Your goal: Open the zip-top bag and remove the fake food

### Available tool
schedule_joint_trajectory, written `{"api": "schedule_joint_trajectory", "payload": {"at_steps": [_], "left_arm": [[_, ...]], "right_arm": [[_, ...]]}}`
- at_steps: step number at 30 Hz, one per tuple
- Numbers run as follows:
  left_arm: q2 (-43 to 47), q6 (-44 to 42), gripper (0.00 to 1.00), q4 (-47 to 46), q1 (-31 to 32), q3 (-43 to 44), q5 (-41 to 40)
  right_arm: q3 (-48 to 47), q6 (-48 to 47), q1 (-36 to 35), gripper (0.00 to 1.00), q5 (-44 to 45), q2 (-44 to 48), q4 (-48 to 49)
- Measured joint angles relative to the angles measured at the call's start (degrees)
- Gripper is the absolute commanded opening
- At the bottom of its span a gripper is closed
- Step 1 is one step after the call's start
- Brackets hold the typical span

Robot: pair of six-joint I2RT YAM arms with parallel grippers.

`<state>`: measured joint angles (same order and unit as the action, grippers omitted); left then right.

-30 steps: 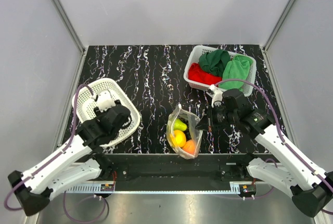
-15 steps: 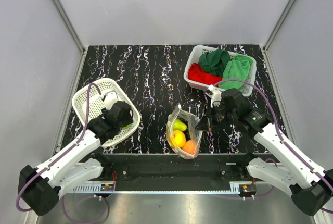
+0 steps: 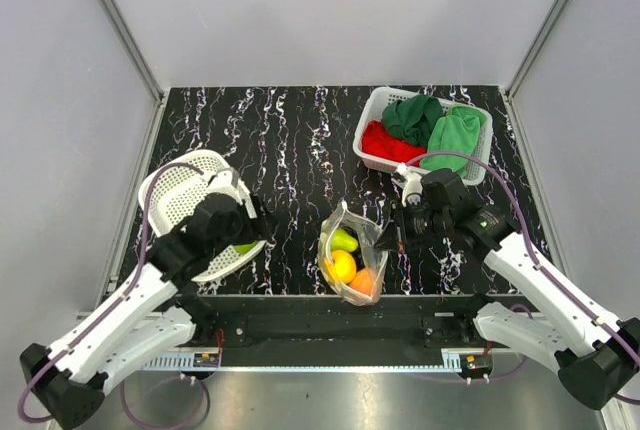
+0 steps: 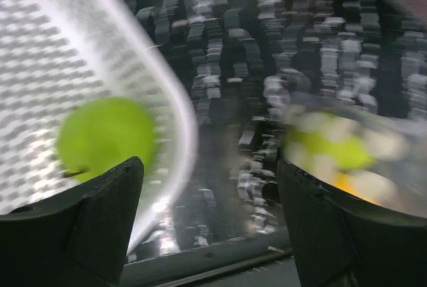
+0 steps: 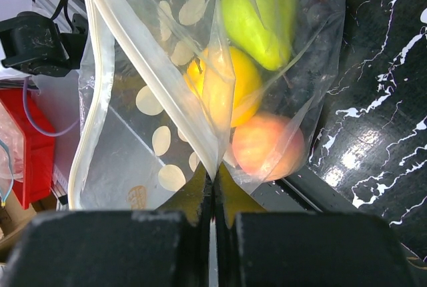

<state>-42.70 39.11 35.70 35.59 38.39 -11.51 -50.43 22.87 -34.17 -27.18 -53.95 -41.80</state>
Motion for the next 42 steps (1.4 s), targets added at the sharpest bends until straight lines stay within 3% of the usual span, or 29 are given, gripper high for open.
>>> {"api": "schedule_joint_trajectory", "payload": {"at_steps": [2, 5, 11, 12, 18, 19, 25, 32, 39, 42], "left_arm": [[2.40, -0.17, 0.81, -4.37, 4.28, 0.63, 2.27], [1.05, -1.92, 0.78, -9.92, 16.00, 4.02, 1.86], [-17.94, -9.29, 0.66, -18.93, 31.12, 17.70, -0.35], [-19.02, -9.66, 0.62, -19.39, 32.20, 18.25, -0.39], [-30.75, -13.66, 0.56, -19.74, 38.03, 23.21, -2.21], [-31.71, -13.73, 0.51, -19.50, 38.36, 23.52, -2.49], [-34.95, -13.66, 0.43, -16.13, 39.17, 24.90, -5.16], [-36.81, -13.62, 0.51, -10.82, 39.32, 24.92, -7.21], [-39.54, -13.03, 0.76, -6.64, 40.17, 24.74, -7.52], [-39.54, -12.44, 0.79, -6.10, 40.52, 24.39, -8.11]], "right_arm": [[0.00, -0.17, -0.02, 0.00, -0.13, -0.02, 0.00], [0.00, -0.22, -0.02, 0.00, -0.74, -0.11, 0.00], [0.00, -0.66, -0.02, 0.00, -1.42, -0.11, 0.00], [0.00, -0.66, -0.02, 0.00, -1.44, -0.11, 0.00], [0.00, -0.66, 0.00, 0.00, -1.42, 0.74, -0.02], [0.00, -0.66, 0.00, 0.00, -1.42, 1.01, -0.02], [0.00, -0.83, 0.02, 0.00, -0.57, 1.68, -0.26], [0.00, -0.83, 0.00, 0.00, -0.85, 1.68, -0.24], [0.00, -0.83, 0.00, 0.00, -0.85, 1.36, -0.22], [0.00, -0.83, 0.00, 0.00, -0.87, 0.83, -0.15]]}}
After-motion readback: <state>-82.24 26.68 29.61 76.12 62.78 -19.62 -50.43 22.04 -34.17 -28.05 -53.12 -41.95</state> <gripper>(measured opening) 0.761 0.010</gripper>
